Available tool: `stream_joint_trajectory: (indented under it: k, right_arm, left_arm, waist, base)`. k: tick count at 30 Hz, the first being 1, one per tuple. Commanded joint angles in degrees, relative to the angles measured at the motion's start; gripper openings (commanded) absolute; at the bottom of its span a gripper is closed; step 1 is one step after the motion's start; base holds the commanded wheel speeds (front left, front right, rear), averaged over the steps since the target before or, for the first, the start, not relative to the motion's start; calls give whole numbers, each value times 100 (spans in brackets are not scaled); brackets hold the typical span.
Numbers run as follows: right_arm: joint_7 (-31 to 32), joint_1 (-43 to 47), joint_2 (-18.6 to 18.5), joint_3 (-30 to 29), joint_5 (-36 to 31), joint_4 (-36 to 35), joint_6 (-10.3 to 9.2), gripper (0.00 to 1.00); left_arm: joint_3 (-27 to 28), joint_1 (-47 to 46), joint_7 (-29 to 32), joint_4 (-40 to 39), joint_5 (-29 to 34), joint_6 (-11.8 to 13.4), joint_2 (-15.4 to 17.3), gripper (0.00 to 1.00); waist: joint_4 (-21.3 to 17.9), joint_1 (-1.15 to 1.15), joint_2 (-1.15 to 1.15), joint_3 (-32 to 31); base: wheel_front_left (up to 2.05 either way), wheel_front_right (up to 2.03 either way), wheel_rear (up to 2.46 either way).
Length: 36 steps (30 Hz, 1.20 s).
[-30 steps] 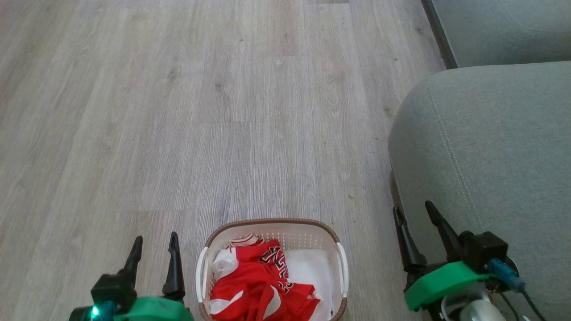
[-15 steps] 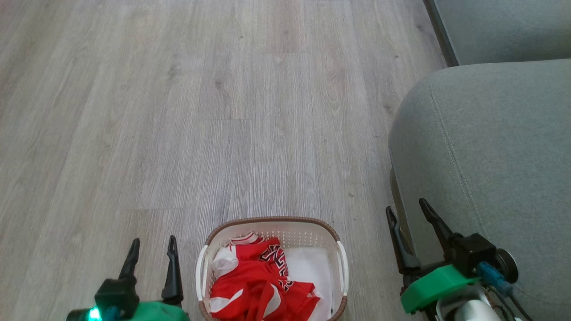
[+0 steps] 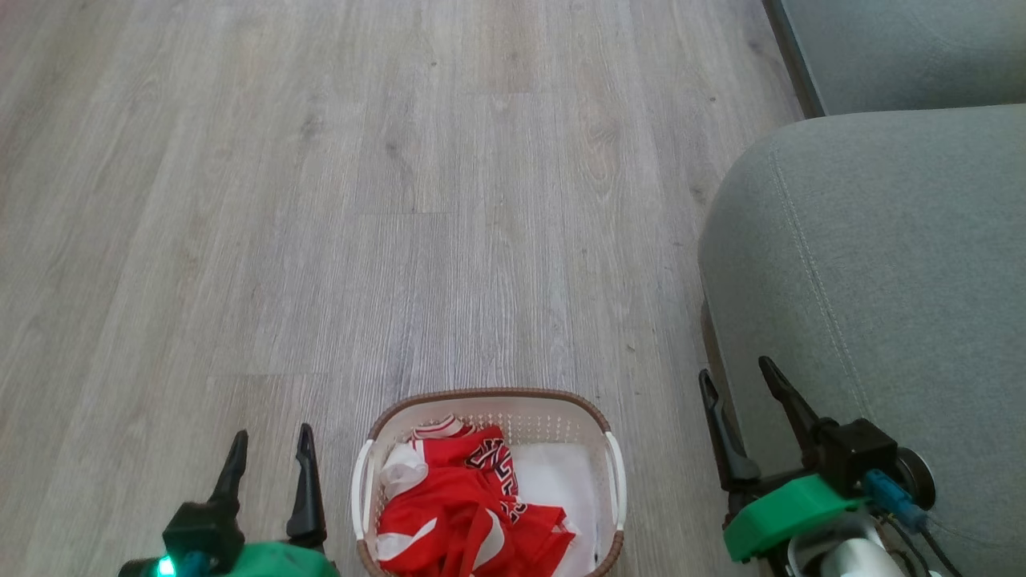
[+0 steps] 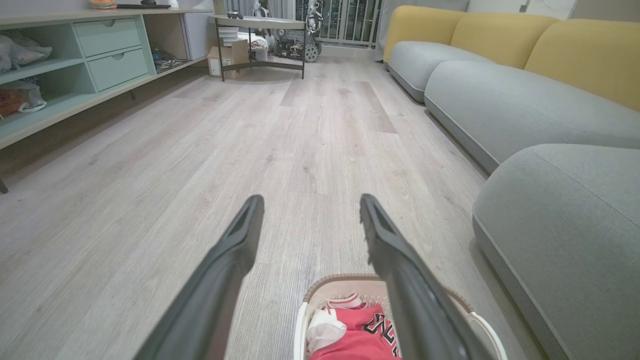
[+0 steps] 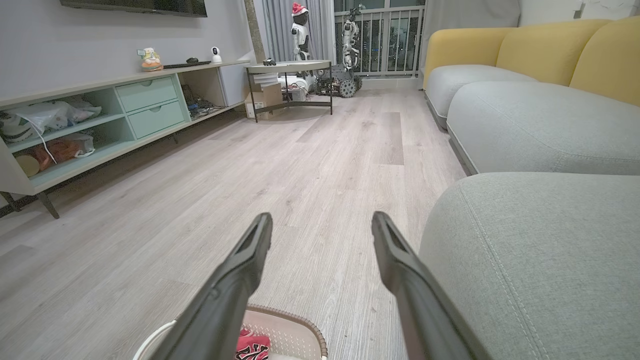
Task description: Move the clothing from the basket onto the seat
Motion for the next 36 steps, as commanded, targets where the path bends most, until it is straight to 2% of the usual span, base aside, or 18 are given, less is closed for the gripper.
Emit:
stream_joint_trajectory:
  k: [1,23,29,36]
  right_arm:
    - [-79,-141,-60,105,33,-163,-1,100]
    - [-79,-195,-60,-17,51,-189,-1,100]
    - [-79,-316,-60,-184,8,-303,-1,100]
    - [-79,-710,-60,-392,-114,-516,-1,100]
  left_arm:
    - [218,-210,-72,-171,-23,8,43,100]
    - [155,-256,-72,-186,-2,9,42,100]
    - [-68,-483,-72,-58,151,-81,42,100]
    - [-507,-1135,-72,506,291,-226,42,100]
  waist:
    - [1,0,0,0]
    - [3,0,0,187]
    - [12,0,0,581]
    - [-42,0,0,1417]
  base:
    - [0,0,0]
    - [0,0,0]
    - [0,0,0]
    - [0,0,0]
